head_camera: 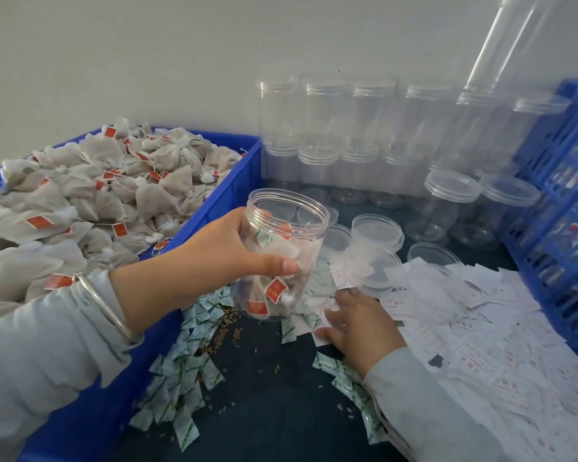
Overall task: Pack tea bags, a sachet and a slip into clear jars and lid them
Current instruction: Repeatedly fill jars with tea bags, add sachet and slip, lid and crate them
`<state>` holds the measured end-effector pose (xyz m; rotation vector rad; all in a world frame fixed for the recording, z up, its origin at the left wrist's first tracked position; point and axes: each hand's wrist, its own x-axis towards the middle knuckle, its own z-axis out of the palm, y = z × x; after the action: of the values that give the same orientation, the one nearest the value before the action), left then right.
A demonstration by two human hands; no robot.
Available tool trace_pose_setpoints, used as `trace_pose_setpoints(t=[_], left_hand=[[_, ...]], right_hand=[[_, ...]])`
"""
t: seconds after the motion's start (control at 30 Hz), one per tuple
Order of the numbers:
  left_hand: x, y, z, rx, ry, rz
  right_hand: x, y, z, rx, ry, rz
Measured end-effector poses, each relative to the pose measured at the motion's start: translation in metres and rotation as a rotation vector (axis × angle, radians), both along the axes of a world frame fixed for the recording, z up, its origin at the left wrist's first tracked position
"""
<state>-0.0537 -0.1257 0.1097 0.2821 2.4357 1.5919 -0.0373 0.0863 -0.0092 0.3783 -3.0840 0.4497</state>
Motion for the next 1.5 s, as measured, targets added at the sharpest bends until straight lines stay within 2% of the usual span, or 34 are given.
trace_pose_setpoints(t=[0.17, 0.43, 0.53, 0.6, 0.73, 0.83, 0.93, 1.0, 1.13, 1.23, 1.37, 1.5], left_hand=[[0.0, 0.0, 0.0, -0.004, -0.007, -0.013], [-0.002, -0.002, -0.002, -0.006, -0.009, -0.031], [-0.002, -0.003, -0.004, -0.016, -0.002, -0.038], [-0.002, -0.002, -0.003, -0.019, 0.008, -0.055], [-0.003, -0.002, -0.003, -0.073, 0.043, -0.058], [-0.002, 0.0, -0.005, -0.112, 0.056, -0.102], [-0.001, 0.002, -0.007, -0.126, 0.055, -0.154], [0.001, 0.004, -0.007, -0.132, 0.065, -0.178], [0.002, 0.006, -0.007, -0.112, 0.065, -0.217], [0.004, 0.007, -0.005, -0.133, 0.085, -0.215], [0.006, 0.009, -0.002, -0.119, 0.102, -0.185], [0.011, 0.014, 0.001, -0.077, 0.15, -0.165]], right_hand=[[0.004, -0.001, -0.001, -0.111, 0.043, -0.047], [0.006, 0.002, 0.001, -0.191, -0.012, -0.092], [0.008, 0.0, 0.004, -0.238, 0.046, -0.125], [0.011, -0.002, 0.01, -0.365, 0.164, -0.184], [0.019, -0.001, 0.03, -0.602, 0.558, -0.288], [0.024, 0.002, 0.052, -0.762, 0.732, -0.343], [0.029, 0.003, 0.08, -0.877, 0.906, -0.306], [0.032, -0.002, 0.094, -0.857, 0.969, -0.234], [0.034, -0.02, 0.105, -0.704, 0.93, -0.071], [0.037, -0.024, 0.101, -0.723, 0.783, -0.007], [0.041, -0.018, 0.098, -0.762, 0.722, 0.015], [0.049, -0.009, 0.104, -0.661, 0.674, 0.067]])
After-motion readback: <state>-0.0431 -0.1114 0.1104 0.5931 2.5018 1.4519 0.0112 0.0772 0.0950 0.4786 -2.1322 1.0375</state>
